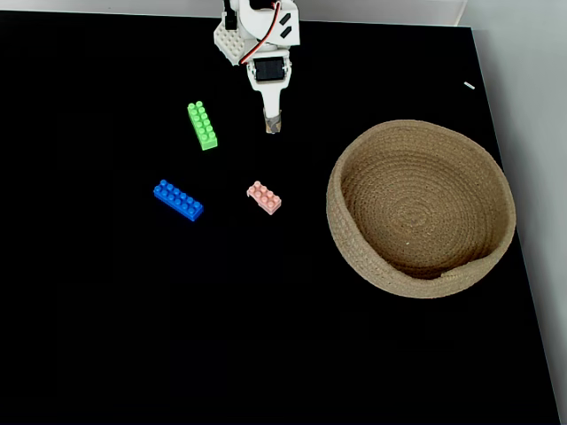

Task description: Place the lego blocks in the tray

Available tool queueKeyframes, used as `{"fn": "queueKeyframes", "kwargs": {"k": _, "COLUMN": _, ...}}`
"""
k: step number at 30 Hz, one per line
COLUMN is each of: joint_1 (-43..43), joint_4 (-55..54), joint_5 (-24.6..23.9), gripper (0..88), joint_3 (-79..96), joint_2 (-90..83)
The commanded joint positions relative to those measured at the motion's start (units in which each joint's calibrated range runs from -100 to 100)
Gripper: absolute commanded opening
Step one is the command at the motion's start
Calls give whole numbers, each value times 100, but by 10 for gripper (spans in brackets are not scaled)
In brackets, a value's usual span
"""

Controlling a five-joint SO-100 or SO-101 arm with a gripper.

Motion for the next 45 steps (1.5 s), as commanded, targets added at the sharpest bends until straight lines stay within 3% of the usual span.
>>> {"fn": "queueKeyframes", "kwargs": {"k": 1, "joint_1": 88, "joint_4": 9, "joint_5": -49, "gripper": 2, "joint_3": 40, "joint_2": -41}}
{"fn": "queueKeyframes", "kwargs": {"k": 35, "joint_1": 55, "joint_4": -16, "joint_5": -59, "gripper": 2, "joint_3": 40, "joint_2": -41}}
{"fn": "queueKeyframes", "kwargs": {"k": 45, "joint_1": 303, "joint_4": -408, "joint_5": -479, "gripper": 15, "joint_3": -1027, "joint_2": 1111}}
